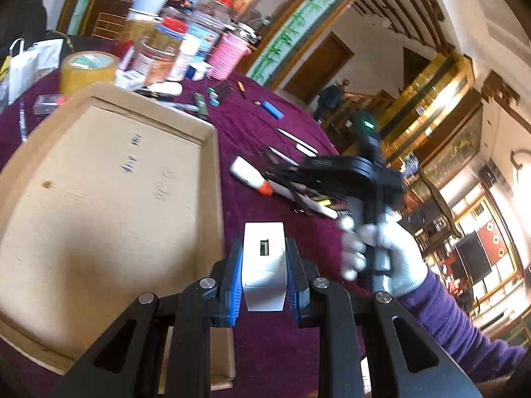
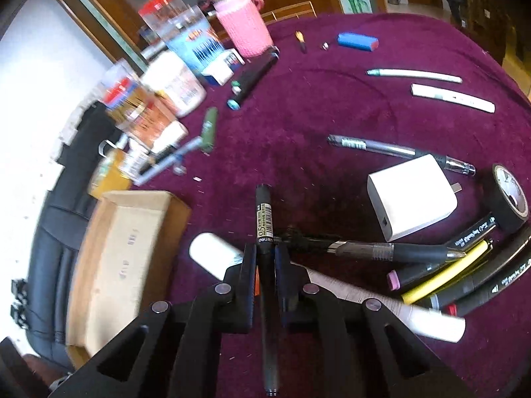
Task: Organize rigid objects
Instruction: 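Drop the charger into the box with the left tool while the right tool drops a black pen there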
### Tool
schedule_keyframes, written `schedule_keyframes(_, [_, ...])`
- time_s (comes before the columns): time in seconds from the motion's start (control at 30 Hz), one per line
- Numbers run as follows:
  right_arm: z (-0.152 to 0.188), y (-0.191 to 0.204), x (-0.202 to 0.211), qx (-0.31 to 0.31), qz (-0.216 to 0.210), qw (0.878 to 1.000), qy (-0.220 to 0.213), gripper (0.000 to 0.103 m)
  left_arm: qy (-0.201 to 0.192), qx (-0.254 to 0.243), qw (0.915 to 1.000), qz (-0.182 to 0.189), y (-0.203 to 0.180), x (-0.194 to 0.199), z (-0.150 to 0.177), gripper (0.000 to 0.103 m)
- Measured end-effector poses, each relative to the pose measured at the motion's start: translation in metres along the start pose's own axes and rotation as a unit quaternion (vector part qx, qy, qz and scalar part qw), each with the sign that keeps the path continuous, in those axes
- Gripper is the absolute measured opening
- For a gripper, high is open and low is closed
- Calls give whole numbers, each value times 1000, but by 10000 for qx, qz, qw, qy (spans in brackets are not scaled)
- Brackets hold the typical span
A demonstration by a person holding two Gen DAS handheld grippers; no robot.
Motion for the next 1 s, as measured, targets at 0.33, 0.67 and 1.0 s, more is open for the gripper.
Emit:
schedule_keyframes(0.33, [6, 60, 12, 111, -1124, 9934, 200, 12, -116, 251, 9975, -650, 42, -2, -61, 22])
schedule_keyframes(0.67, [0, 101, -47, 45, -916, 9945, 511, 13, 285, 763, 9924, -921, 87, -65, -104, 22])
schedule_keyframes(1.0, [-8, 103, -65, 68, -611, 9969, 482, 14, 312, 957, 9924, -709, 91, -91, -110, 28])
Point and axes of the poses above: each gripper's, at about its wrist camera, not at the fingertips, and x roughly against the way its jaws point, y to its left, z to its underside, the point moved 1 cm from there along -x, roughly the way its jaws point, and after that the axes turned 1 degree about x, right-handed, at the moved point
